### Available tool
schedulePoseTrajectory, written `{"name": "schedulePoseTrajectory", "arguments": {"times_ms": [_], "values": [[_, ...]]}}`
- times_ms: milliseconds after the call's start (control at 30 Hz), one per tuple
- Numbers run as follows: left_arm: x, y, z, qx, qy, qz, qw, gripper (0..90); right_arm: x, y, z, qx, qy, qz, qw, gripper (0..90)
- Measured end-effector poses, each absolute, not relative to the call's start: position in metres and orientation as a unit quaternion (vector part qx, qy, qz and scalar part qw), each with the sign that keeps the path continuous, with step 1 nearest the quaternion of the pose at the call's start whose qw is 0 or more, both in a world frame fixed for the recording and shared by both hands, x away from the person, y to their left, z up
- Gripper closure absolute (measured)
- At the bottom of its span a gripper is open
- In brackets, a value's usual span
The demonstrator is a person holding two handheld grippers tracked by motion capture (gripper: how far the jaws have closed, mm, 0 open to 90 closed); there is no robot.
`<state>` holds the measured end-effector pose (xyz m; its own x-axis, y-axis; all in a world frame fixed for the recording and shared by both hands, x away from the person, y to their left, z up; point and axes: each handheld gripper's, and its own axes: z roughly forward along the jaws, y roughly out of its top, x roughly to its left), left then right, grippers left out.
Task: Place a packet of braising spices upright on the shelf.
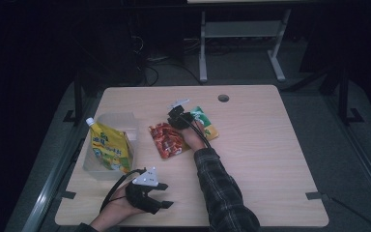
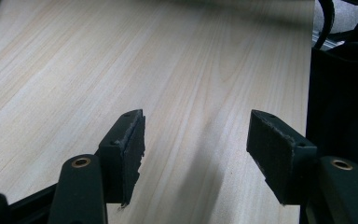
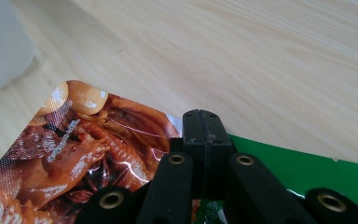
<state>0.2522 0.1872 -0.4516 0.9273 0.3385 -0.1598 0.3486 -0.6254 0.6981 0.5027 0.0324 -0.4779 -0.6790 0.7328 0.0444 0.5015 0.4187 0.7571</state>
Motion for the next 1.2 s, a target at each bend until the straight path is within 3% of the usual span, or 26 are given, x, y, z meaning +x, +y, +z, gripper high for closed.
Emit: {"name": "schedulePoseTrajectory", "arguments": {"times_ms": [433, 1200], "values": [[0.255, 0.187, -0.451, 0.901, 0.191, -0.009, 0.391, 36.3, 0.450, 0.008, -0.478, 0.336, 0.844, 0.384, 0.166, 90.0], [0.256, 0.187, -0.451, 0.896, 0.205, -0.011, 0.394, 36.3, 0.335, -0.056, -0.474, 0.296, 0.866, 0.378, 0.143, 90.0]]}}
